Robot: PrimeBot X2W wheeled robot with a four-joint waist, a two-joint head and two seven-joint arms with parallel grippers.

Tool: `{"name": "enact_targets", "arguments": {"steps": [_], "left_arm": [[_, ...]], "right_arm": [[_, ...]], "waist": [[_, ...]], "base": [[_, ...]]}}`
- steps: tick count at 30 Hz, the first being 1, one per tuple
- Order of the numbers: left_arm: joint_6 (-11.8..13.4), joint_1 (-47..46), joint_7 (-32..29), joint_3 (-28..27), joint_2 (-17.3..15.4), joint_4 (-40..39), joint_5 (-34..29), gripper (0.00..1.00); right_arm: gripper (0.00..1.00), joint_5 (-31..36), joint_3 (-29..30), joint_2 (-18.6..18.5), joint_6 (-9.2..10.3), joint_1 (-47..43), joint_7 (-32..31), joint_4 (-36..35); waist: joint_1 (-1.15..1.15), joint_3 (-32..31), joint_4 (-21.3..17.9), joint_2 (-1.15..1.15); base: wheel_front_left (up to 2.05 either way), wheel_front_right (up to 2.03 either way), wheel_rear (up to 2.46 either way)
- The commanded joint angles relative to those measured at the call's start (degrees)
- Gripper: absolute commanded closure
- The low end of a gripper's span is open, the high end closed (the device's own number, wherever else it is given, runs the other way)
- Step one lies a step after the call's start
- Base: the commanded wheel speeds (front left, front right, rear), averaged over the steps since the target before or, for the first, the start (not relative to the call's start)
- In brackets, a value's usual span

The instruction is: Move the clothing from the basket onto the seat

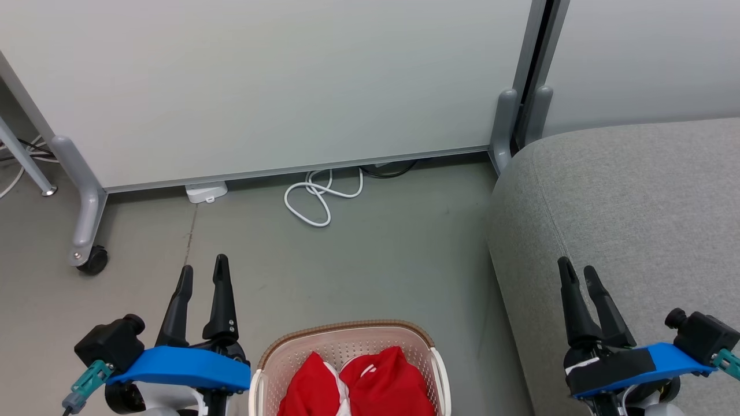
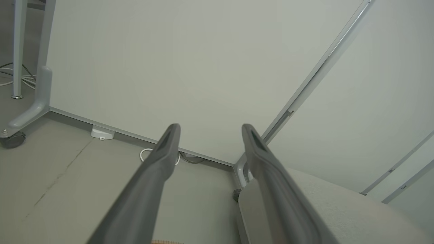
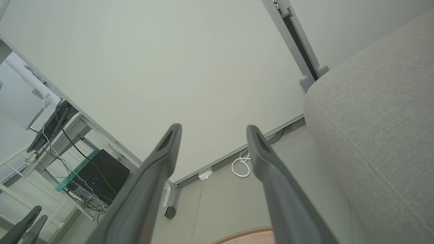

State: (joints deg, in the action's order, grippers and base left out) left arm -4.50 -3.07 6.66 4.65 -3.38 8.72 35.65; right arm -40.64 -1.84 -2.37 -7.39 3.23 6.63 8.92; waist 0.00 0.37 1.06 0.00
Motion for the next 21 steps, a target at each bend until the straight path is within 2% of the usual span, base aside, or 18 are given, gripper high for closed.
{"name": "enact_targets", "arguments": {"steps": [1, 11, 21], "left_arm": [[0.3, -0.7, 0.6, 0.5, -0.6, -0.5, -2.1, 0.0], [1.0, -0.9, 2.2, 2.3, -1.0, 0.7, -8.4, 0.0], [0.6, -0.9, 3.7, 3.2, -1.2, 1.0, -13.8, 0.0]], "right_arm": [[0.0, 2.0, -0.3, -0.4, -0.09, 0.4, 0.6, -0.5], [0.0, 9.4, -0.6, -0.5, -0.1, 0.4, 2.1, 0.0], [0.0, 16.0, -0.8, -0.6, -0.11, 0.3, 3.8, 0.6]], "waist": [[0.0, 0.0, 0.0, 0.0], [0.0, 0.0, 0.2, 0.0], [0.0, -0.2, 0.5, 0.0]], "base": [[0.0, 0.0, 0.0], [0.0, 0.0, 0.0], [0.0, 0.0, 0.0]]}}
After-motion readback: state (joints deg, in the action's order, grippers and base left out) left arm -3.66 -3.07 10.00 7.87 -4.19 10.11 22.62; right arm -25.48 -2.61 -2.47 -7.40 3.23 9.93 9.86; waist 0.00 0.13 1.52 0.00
